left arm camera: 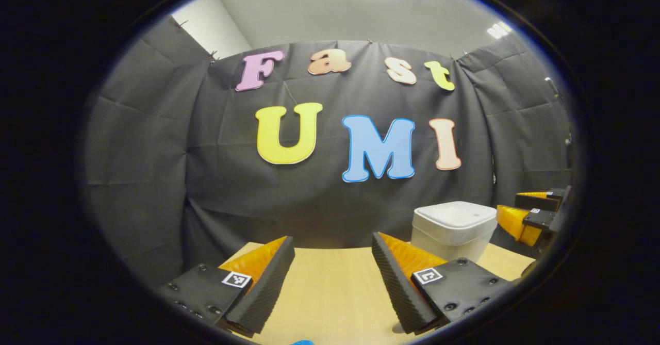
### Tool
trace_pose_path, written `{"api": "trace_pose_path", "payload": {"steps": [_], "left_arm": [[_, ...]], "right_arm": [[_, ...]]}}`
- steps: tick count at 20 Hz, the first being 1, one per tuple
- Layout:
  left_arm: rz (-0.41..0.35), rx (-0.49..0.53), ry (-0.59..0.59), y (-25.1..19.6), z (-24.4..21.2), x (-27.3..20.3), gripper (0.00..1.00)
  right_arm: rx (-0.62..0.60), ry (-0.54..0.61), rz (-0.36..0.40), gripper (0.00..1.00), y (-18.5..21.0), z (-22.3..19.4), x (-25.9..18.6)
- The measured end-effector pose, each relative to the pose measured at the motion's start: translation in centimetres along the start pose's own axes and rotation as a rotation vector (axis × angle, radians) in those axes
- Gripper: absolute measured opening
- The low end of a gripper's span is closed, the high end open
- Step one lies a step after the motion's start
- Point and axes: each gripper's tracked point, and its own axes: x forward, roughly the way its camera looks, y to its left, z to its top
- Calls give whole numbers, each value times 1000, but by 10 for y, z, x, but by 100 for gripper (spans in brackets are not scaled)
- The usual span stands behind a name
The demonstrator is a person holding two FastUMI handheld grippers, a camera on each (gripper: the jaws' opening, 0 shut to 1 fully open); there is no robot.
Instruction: Press the lid of the desktop garbage bin to open it, pick up the crumpled paper on the desktop and throw it into the bin, then pick up the pop can on the desktop and drop it into the bin, and finally close the garbage bin lid.
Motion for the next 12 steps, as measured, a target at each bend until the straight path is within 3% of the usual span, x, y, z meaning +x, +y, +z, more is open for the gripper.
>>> {"api": "trace_pose_path", "payload": {"steps": [2, 3, 4, 6, 7, 9, 10, 12], "left_arm": [[7, -1, -1, 3, -1, -1, 100], [11, -1, -1, 4, -2, -1, 100], [15, -1, -1, 5, -2, -2, 100], [19, -2, -1, 7, 0, -1, 100], [23, -2, 0, 7, -1, 0, 100], [28, -4, -1, 9, -1, 1, 100], [29, -3, 0, 10, -2, 0, 100], [34, -1, 3, 11, -3, -1, 100]], "right_arm": [[2, 15, -9, 68, -3, -3, 4], [6, 20, 0, 55, -1, -3, 6], [5, 33, 2, 55, 1, -7, 7], [30, 54, -40, 35, -12, -11, 14], [47, 64, -38, 10, -13, -12, 18], [83, 91, -37, 10, -13, -21, 13], [96, 94, -21, 1, -18, -19, 28], [104, 101, -27, 2, -29, -25, 43]]}}
